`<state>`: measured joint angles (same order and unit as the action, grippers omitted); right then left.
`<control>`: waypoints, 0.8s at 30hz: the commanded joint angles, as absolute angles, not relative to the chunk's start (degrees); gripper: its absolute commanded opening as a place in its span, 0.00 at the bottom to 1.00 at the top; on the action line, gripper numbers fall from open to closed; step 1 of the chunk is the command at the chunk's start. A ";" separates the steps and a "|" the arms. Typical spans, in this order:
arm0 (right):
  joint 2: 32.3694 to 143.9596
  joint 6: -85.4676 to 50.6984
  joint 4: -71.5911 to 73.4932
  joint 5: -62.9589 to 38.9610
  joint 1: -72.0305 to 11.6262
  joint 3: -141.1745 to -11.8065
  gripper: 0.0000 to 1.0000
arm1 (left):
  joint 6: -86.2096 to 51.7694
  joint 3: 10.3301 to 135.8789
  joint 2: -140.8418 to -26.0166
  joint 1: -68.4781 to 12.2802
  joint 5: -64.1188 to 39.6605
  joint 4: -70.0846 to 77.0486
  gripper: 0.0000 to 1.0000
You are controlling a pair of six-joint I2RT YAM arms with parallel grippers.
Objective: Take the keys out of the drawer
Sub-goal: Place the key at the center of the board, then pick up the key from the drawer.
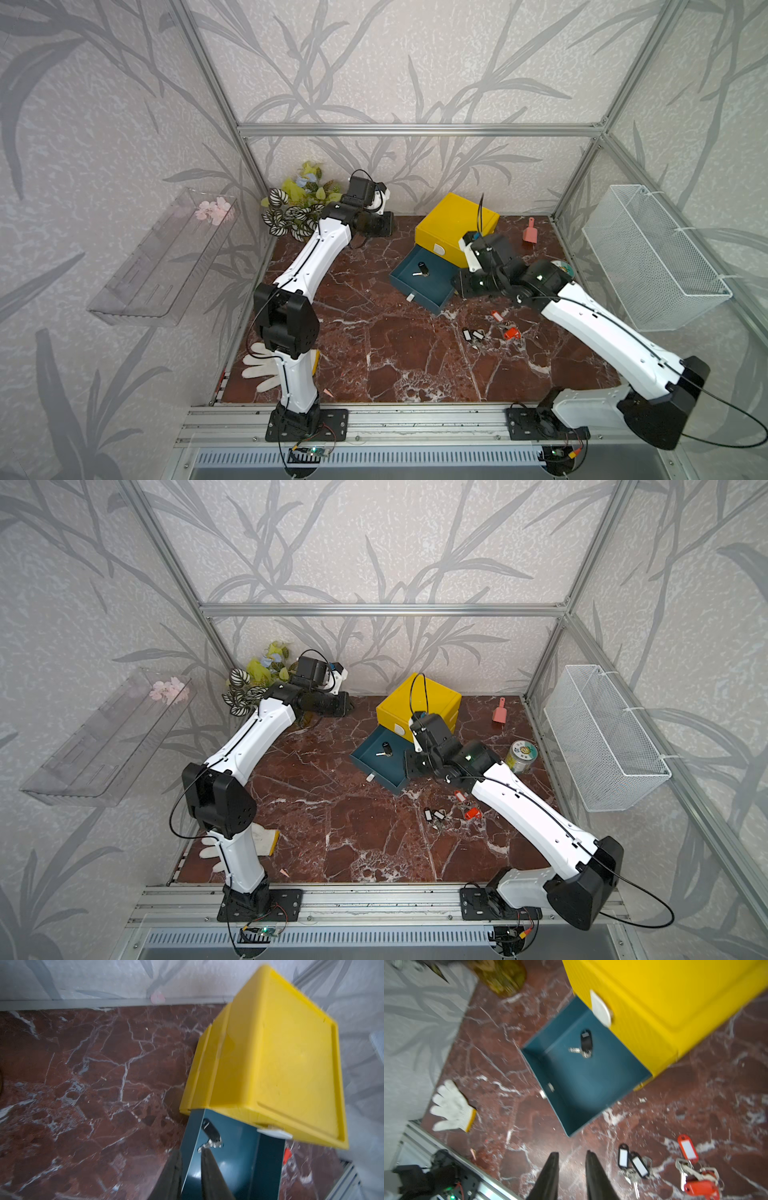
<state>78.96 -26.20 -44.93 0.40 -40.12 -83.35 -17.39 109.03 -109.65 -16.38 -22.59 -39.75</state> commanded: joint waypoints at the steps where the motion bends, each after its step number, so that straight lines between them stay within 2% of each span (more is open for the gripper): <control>1: 88.86 -18.28 -45.89 -0.56 -39.94 -90.80 0.29 | -29.46 112.53 -116.93 -13.07 -26.07 -28.92 0.21; 6: 100.88 -13.32 -47.22 1.56 -39.91 -101.06 0.29 | -32.62 130.93 -131.54 -12.92 -26.69 -33.41 0.22; 9: 105.32 -11.27 -47.38 2.79 -39.94 -103.26 0.29 | -38.49 135.61 -136.78 -12.83 -26.38 -33.14 0.22; 18: 113.25 -6.32 -48.43 6.41 -40.13 -104.30 0.28 | -43.42 135.85 -138.96 -12.38 -26.94 -31.27 0.22; 24: 118.25 -4.42 -50.29 8.78 -40.12 -107.49 0.27 | -41.76 130.14 -136.06 -12.49 -26.92 -31.88 0.22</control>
<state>116.36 -6.28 -47.97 6.42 -40.07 -105.34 -42.04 132.27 -139.06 -12.43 -26.63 -31.68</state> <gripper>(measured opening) 0.271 0.219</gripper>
